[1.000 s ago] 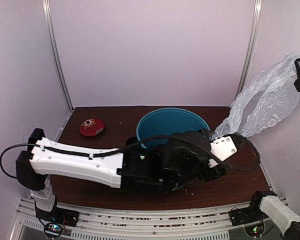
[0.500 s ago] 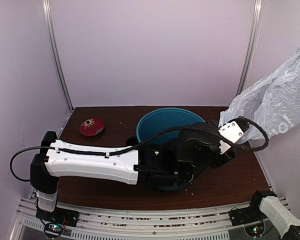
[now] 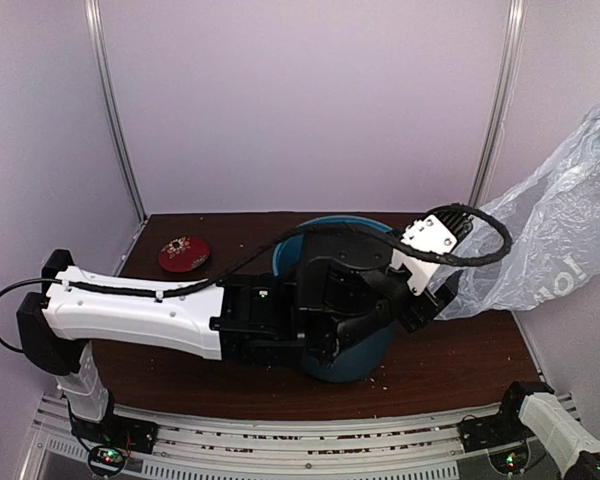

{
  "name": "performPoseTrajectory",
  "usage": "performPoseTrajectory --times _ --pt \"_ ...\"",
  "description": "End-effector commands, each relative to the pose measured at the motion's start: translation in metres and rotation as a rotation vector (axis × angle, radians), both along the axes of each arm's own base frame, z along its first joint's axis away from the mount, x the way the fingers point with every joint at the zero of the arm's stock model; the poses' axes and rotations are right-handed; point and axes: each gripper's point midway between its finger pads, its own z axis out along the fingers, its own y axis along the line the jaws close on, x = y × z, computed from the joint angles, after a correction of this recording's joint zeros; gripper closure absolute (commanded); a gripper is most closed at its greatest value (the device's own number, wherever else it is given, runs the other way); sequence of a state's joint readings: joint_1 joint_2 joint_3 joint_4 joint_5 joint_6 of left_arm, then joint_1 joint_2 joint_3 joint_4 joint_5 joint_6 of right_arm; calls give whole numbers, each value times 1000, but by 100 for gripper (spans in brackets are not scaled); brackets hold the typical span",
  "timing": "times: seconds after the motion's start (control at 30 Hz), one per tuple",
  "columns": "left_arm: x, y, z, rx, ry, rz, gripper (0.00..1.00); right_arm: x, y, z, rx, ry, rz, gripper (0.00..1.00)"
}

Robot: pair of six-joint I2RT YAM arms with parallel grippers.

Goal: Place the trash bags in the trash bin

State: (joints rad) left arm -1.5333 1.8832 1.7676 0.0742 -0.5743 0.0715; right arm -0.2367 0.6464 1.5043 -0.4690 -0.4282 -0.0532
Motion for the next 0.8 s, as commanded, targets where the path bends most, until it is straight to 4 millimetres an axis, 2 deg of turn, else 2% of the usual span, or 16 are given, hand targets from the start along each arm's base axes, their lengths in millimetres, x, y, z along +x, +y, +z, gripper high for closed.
performPoseTrajectory --times 0.0,0.1,0.17,0.23,0.3,0.37,0.5,0.53,0.63,0.77 --pt "1 -10 6 -28 16 -9 45 -5 -1 5 7 -23 -7 100" --pt "3 -14 -2 -6 34 1 48 -6 -1 9 9 -31 -11 100" --pt "3 -14 -4 0 45 5 44 -5 -2 12 9 -37 -11 100" --pt "5 -10 -3 -7 59 16 40 -2 -2 14 9 -37 -8 100" --pt "6 -4 -1 -13 67 27 43 3 -3 14 15 -33 -6 100" --pt "8 3 5 -30 69 36 51 6 -4 14 22 -27 -4 100" --pt "8 15 22 -73 50 28 91 11 -1 12 23 -17 23 100" --pt "9 18 29 -86 37 27 97 12 5 11 0 -12 51 100" --pt "13 23 53 -108 -9 22 100 14 26 6 -81 10 159 100" --pt "10 30 97 -164 -84 6 100 15 36 15 -77 -2 238 100"
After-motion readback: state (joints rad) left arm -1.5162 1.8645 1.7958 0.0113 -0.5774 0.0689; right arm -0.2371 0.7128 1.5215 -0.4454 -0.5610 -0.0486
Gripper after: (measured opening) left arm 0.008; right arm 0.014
